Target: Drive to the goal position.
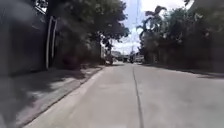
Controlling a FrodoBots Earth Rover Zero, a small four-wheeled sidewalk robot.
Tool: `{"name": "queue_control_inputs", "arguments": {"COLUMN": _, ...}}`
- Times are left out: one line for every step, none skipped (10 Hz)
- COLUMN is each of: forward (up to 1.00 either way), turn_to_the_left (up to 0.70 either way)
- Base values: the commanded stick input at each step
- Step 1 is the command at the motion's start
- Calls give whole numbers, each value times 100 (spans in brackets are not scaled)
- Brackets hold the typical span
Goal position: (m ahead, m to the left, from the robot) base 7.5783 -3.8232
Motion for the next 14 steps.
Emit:
{"name": "queue_control_inputs", "arguments": {"forward": 100, "turn_to_the_left": 0}}
{"name": "queue_control_inputs", "arguments": {"forward": 100, "turn_to_the_left": 0}}
{"name": "queue_control_inputs", "arguments": {"forward": 100, "turn_to_the_left": 0}}
{"name": "queue_control_inputs", "arguments": {"forward": 100, "turn_to_the_left": 0}}
{"name": "queue_control_inputs", "arguments": {"forward": 100, "turn_to_the_left": 0}}
{"name": "queue_control_inputs", "arguments": {"forward": 100, "turn_to_the_left": -4}}
{"name": "queue_control_inputs", "arguments": {"forward": 100, "turn_to_the_left": -9}}
{"name": "queue_control_inputs", "arguments": {"forward": 100, "turn_to_the_left": -14}}
{"name": "queue_control_inputs", "arguments": {"forward": 100, "turn_to_the_left": -19}}
{"name": "queue_control_inputs", "arguments": {"forward": 100, "turn_to_the_left": -16}}
{"name": "queue_control_inputs", "arguments": {"forward": 100, "turn_to_the_left": -3}}
{"name": "queue_control_inputs", "arguments": {"forward": 100, "turn_to_the_left": 0}}
{"name": "queue_control_inputs", "arguments": {"forward": 100, "turn_to_the_left": 0}}
{"name": "queue_control_inputs", "arguments": {"forward": 100, "turn_to_the_left": 0}}
